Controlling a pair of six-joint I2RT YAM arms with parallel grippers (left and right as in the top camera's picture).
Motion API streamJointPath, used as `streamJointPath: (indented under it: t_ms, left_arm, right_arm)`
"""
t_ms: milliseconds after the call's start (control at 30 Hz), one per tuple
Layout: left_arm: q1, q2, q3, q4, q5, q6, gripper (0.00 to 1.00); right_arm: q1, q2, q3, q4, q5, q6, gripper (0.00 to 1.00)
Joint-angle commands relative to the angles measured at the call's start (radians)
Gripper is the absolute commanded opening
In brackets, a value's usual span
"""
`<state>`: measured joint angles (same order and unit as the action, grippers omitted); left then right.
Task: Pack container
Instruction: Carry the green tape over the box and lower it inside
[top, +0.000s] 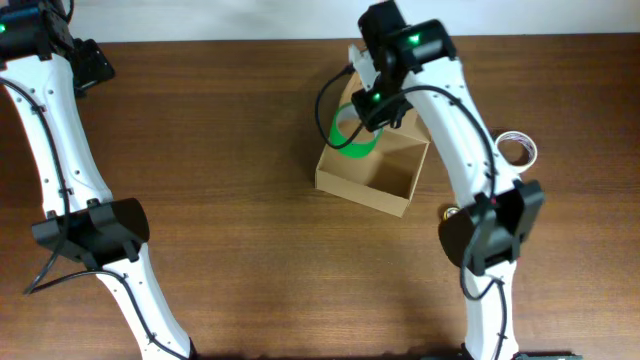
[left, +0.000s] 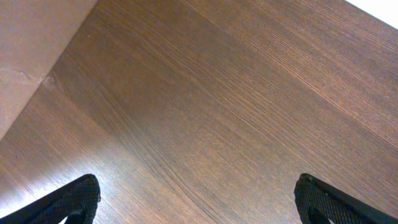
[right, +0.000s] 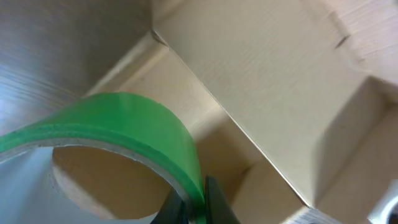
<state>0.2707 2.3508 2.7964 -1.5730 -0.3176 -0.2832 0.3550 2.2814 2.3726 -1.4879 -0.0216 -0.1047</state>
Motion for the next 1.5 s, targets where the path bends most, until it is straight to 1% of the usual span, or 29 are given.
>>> streamJointPath:
  t_ms: [0, 267, 533, 800, 1467]
  left_arm:
    - [0.005, 0.005, -0.004, 0.002, 0.005, 0.008, 1.00]
    - [0.005, 0.005, -0.004, 0.002, 0.005, 0.008, 1.00]
    - [0.005, 0.005, -0.004, 0.002, 0.005, 0.008, 1.00]
    - [0.005, 0.005, -0.004, 0.002, 0.005, 0.008, 1.00]
    - [0.005, 0.005, -0.004, 0.002, 0.005, 0.008, 1.00]
  right_arm:
    - [-0.003, 0.018, -0.001, 0.002, 0.014, 0.010, 0.04]
    - [-0.003, 0.032, -0.026, 0.006, 0.011, 0.012, 0.04]
    - [-0.003, 0.032, -0.150, 0.057, 0.018, 0.011, 0.04]
    - [-0.003, 0.032, -0.230, 0.119, 0.018, 0.011, 0.03]
    - [-0.003, 0.033, -0.309, 0.292, 0.008, 0.012, 0.03]
